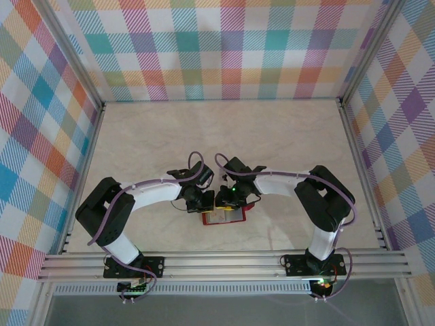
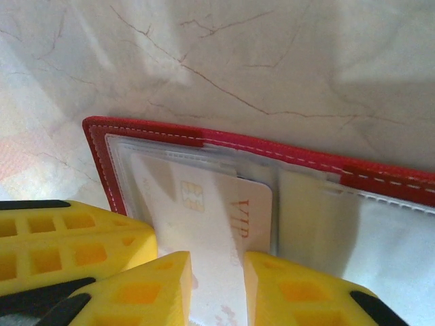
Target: Take the credit cards out of the card holder
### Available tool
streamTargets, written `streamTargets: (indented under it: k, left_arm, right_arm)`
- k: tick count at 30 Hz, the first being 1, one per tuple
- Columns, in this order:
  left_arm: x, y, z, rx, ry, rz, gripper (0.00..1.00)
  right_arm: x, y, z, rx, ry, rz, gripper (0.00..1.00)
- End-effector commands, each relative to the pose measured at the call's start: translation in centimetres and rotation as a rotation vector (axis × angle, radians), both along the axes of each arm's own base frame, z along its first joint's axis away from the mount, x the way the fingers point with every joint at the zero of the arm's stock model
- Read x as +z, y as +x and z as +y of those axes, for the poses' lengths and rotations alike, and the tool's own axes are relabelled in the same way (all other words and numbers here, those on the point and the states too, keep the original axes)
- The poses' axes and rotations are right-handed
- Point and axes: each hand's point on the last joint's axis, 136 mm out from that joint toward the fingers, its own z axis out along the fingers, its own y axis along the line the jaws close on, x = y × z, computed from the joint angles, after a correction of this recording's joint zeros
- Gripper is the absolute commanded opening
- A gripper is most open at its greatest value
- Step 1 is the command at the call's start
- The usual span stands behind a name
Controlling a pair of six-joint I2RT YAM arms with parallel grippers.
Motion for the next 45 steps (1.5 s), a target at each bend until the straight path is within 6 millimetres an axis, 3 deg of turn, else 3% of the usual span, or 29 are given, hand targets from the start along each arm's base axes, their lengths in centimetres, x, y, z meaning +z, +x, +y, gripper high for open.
streamTargets:
  k: [1, 18, 34, 45]
  left_arm:
    - [-0.8, -0.6, 1.1, -0.02, 0.074, 0.012, 0.03]
    - [-0.9, -0.5, 1.4, -0.022, 0.094, 0.009, 0.03]
    - [-0.8, -0.6, 1.5, -0.032, 0.098, 0.007, 0.03]
    - [-0.9, -0.7, 1.5, -0.032, 0.097, 0.011, 0.02]
  right_arm:
    - [-0.4, 0.0, -1.4, -0.01, -0.069, -0.007, 0.29]
    - [1.0, 0.0, -1.6, -0.011, -0.064, -0.031, 0.29]
    - [3.6, 0.4, -1.7, -0.022, 0.031, -0.072, 0.29]
    - [2.2, 0.4, -2.1, 0.012, 0.139, -0.093, 0.23]
